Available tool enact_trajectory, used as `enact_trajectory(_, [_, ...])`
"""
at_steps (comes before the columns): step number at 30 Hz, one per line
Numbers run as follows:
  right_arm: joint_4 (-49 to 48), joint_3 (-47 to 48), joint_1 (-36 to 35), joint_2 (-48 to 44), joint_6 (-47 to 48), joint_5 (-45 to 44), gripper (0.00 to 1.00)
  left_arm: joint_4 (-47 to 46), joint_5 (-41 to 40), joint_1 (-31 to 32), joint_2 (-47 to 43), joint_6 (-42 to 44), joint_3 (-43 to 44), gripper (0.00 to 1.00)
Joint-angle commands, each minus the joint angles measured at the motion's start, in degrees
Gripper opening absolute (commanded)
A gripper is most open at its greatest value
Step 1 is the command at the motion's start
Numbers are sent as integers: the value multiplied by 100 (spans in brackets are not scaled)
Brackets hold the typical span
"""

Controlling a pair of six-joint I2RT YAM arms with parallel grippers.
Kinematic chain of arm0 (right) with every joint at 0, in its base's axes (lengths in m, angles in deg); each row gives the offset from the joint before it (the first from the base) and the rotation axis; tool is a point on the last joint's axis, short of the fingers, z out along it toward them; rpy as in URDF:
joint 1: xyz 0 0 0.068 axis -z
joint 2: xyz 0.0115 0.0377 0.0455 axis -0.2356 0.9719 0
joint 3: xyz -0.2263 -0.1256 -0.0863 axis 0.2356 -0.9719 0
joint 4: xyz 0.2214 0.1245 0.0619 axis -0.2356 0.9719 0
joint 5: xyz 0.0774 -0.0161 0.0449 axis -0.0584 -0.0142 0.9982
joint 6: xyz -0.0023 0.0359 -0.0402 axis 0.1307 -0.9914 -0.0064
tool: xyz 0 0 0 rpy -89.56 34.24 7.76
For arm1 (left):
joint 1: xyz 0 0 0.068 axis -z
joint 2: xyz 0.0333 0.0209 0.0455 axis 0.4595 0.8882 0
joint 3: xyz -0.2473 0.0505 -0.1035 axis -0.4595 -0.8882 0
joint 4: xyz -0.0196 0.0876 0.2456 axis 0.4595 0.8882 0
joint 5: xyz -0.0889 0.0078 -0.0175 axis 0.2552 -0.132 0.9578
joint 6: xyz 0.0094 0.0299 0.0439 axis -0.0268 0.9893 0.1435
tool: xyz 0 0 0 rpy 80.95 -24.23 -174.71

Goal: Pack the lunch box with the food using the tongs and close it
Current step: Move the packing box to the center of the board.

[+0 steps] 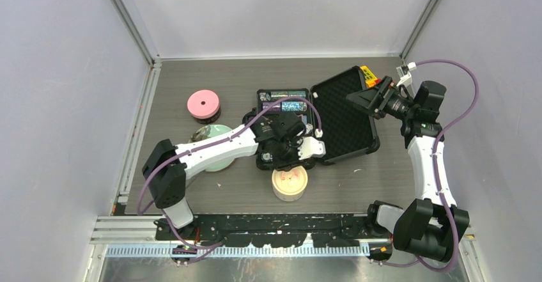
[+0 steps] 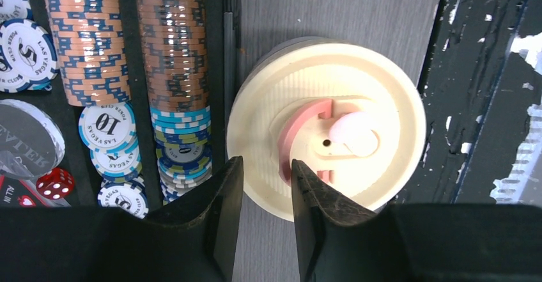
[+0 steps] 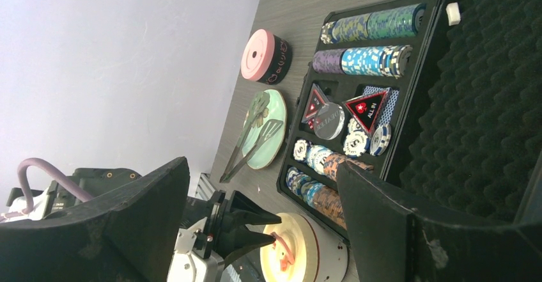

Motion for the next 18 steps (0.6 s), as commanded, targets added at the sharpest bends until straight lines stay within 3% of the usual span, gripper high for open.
enact_trajectory(1, [-242,23,32,-11,-21,115,89,-223,-93,-129,103,-88,208,36])
enact_trajectory(9, [-239,31,30,-22,-26,126,89,-129,-34,-190,-14,-239,388,41])
enact_trajectory(18, [-248,25,32,-19,-26,117,89,-154,161,-191,-82,-296,381,31])
